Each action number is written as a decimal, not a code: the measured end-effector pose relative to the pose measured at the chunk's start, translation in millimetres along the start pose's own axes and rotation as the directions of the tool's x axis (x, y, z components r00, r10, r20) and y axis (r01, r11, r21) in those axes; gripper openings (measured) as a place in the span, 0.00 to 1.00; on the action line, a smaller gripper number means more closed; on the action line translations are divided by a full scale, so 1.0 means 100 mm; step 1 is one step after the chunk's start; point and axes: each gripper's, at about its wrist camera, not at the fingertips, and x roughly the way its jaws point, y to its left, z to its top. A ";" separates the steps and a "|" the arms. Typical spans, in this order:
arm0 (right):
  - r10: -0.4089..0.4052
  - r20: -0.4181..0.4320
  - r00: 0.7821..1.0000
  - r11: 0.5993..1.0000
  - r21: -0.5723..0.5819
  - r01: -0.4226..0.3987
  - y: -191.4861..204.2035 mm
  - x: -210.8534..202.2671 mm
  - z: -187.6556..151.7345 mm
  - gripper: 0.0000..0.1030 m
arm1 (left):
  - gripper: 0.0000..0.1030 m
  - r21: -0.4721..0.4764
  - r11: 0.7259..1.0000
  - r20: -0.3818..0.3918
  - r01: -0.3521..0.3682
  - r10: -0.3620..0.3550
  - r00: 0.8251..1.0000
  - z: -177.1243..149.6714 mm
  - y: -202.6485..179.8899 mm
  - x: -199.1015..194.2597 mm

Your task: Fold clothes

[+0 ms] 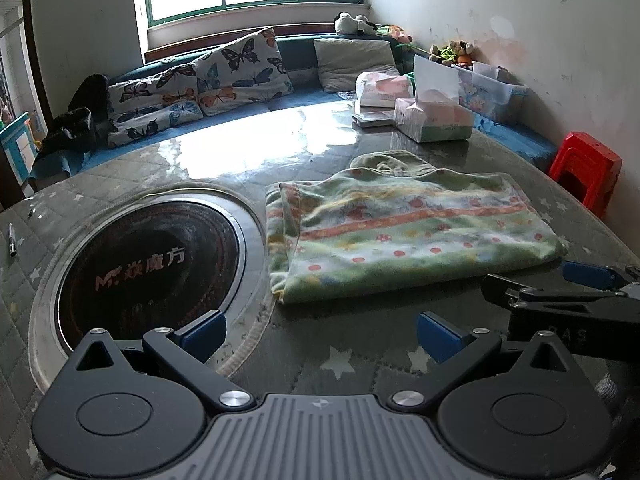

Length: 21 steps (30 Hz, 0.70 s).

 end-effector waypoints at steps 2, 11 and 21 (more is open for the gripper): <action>-0.011 -0.005 1.000 1.000 0.006 0.011 0.00 -0.01 -0.02 1.00 | 1.00 -0.003 1.000 0.000 0.002 -0.002 1.000 -0.02 0.01 -0.01; -0.025 -0.008 1.000 1.000 0.005 0.025 0.04 -0.09 -0.07 1.00 | 1.00 -0.019 1.000 0.006 0.008 -0.008 1.000 -0.09 0.04 -0.07; -0.034 -0.006 0.999 0.999 0.008 0.034 0.06 -0.18 -0.11 1.00 | 1.00 -0.022 1.000 0.011 0.018 -0.018 1.000 -0.15 0.03 -0.14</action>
